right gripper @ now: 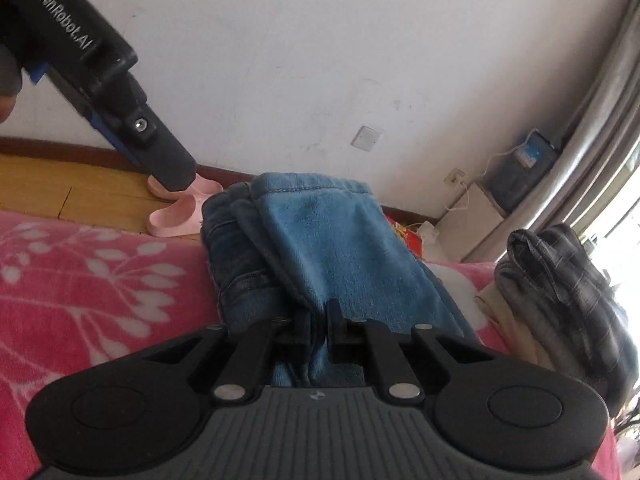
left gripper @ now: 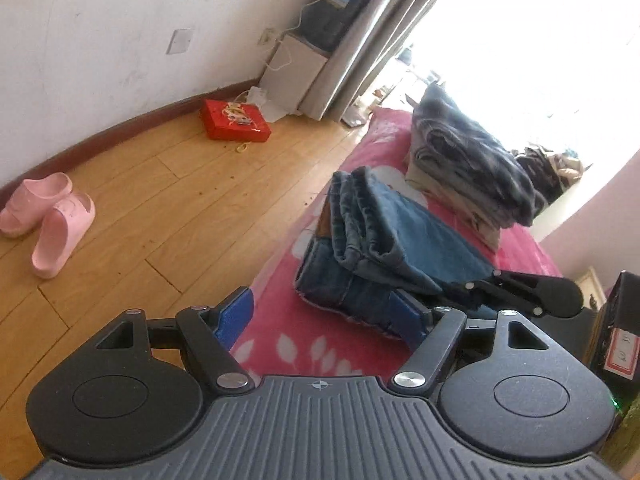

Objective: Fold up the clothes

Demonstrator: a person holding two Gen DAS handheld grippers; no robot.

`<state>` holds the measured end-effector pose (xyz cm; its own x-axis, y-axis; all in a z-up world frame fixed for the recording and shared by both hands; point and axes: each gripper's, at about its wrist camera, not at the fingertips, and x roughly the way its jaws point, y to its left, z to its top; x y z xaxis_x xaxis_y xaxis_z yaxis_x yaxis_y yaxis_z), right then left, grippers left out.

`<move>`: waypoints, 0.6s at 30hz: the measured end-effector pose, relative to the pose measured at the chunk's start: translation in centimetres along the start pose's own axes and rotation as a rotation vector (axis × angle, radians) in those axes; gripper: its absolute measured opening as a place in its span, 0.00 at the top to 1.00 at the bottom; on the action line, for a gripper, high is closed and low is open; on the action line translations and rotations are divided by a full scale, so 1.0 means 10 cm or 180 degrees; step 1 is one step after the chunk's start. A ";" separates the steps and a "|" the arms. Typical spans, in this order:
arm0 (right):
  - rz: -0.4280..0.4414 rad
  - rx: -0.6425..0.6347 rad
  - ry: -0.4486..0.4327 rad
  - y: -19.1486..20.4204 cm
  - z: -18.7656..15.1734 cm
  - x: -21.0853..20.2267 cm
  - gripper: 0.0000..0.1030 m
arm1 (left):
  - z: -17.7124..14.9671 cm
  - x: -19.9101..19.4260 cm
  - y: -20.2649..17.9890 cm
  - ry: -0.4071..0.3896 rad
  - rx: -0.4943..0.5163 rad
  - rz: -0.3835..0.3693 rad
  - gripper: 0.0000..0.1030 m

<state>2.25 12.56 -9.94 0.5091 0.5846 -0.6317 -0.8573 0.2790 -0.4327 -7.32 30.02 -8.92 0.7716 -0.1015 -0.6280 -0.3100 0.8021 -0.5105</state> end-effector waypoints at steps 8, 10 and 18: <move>-0.0441 -0.0226 -0.0041 0.30 0.12 -0.16 0.92 | 0.07 0.02 -0.06 -0.0120 0.0031 -0.0062 0.27; -0.0470 -0.0309 0.0031 0.38 0.09 -0.08 0.92 | 0.09 0.04 -0.07 -0.0132 0.0026 -0.0023 0.27; -0.0509 0.0061 0.0015 0.27 0.00 -0.21 0.73 | 0.26 0.16 -0.33 -0.0282 0.0439 0.0013 0.27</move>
<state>-1.13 12.08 -9.81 0.6395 0.5280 -0.5588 -0.7666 0.3827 -0.5156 -3.57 28.71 -6.72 0.8184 -0.0506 -0.5724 -0.2387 0.8762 -0.4187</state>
